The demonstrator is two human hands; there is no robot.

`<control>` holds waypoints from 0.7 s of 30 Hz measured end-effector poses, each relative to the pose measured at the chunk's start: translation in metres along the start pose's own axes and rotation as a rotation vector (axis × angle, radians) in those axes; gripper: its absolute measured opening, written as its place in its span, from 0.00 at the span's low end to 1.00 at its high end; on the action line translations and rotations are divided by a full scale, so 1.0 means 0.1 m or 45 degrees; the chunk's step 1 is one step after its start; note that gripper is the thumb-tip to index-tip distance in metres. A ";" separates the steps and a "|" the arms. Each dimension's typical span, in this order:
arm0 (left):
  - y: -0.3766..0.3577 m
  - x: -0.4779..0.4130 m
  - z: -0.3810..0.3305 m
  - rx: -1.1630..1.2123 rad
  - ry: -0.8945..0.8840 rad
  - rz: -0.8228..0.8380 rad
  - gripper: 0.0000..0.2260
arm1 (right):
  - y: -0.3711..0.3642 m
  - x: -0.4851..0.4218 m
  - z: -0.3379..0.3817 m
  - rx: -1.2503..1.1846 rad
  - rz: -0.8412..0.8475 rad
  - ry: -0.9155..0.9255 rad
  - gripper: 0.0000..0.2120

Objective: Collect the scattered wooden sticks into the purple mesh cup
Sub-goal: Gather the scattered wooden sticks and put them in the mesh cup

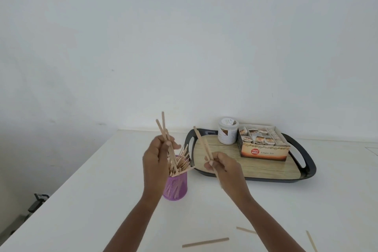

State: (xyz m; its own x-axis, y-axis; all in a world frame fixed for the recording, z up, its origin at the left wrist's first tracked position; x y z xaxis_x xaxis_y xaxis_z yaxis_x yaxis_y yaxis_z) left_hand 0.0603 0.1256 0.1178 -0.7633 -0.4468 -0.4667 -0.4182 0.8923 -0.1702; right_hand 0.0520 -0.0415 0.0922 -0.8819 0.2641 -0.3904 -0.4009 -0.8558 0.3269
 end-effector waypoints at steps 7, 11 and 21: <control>0.15 -0.47 -0.14 0.036 -0.206 -0.142 0.15 | -0.01 -0.25 0.40 0.332 -0.052 0.389 0.09; 0.07 -0.49 0.10 -0.053 -0.191 -0.131 0.13 | -0.20 -0.35 0.44 0.585 0.049 0.446 0.09; 0.03 -0.27 0.78 -0.243 0.053 -0.178 0.08 | -0.70 -0.29 0.04 0.573 0.210 0.320 0.10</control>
State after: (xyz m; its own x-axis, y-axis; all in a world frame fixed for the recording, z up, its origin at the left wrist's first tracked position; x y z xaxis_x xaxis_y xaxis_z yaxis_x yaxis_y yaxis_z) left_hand 0.1176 0.1457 0.0621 -0.7092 -0.5712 -0.4132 -0.6039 0.7946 -0.0619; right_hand 0.1049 0.0126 0.0842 -0.8779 -0.0195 -0.4785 -0.3772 -0.5874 0.7160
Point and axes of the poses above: each hand's wrist, its own x-axis away from the middle knuckle, its own y-axis out of the back of the hand, z = x × y, the point moved 2 cm from there along -x, towards the middle knuckle, and after that the axes turned 12 degrees about -z, right-handed, at the moved point
